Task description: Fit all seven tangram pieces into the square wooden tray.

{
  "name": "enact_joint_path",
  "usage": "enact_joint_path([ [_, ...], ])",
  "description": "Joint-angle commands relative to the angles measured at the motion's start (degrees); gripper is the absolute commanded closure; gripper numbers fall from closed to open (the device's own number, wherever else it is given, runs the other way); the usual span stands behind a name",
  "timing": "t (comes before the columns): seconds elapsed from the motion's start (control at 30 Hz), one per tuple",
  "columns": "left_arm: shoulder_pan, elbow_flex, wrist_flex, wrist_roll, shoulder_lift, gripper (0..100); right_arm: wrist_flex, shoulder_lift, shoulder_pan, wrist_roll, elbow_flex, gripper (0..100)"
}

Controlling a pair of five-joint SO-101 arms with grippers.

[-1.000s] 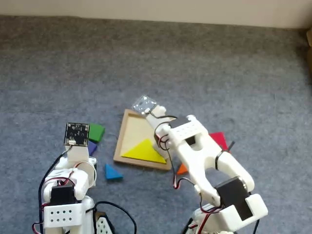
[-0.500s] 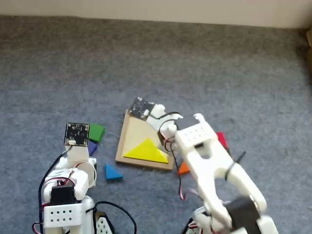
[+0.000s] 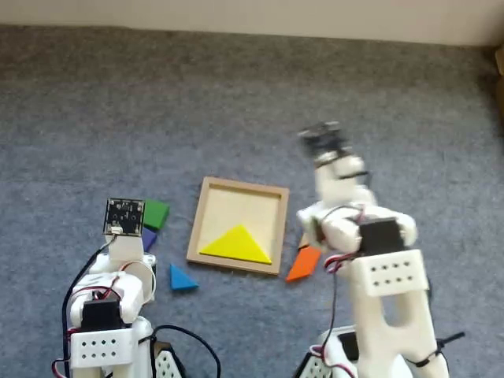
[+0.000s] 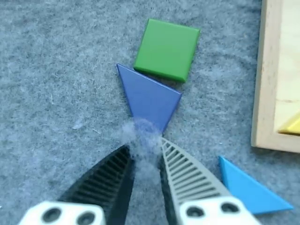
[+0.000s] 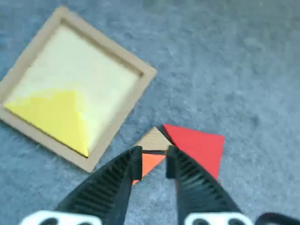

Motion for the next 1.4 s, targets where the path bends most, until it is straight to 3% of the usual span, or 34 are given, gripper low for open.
enact_joint_path([
  [0.0,0.6,1.5,-0.8,-0.2,-0.5,92,-0.6,-1.9,6.4,-2.4,0.5,69.1],
  [0.33,0.6,1.5,-0.8,-0.2,-0.5,92,-3.2,15.2,7.3,16.3,2.9,67.4],
  [0.67,0.6,1.5,-0.8,-0.2,-0.5,92,-3.2,32.7,7.3,33.3,-4.7,67.4],
  [0.9,0.6,1.5,-0.8,-0.2,-0.5,92,-3.6,40.3,9.2,37.6,-8.8,67.4],
  [1.2,0.6,1.5,-0.8,-0.2,-0.5,92,-12.8,49.5,12.4,38.1,-9.6,67.5],
  [1.37,0.6,1.5,-0.8,-0.2,-0.5,92,-13.0,52.1,11.9,38.2,-10.0,77.0],
])
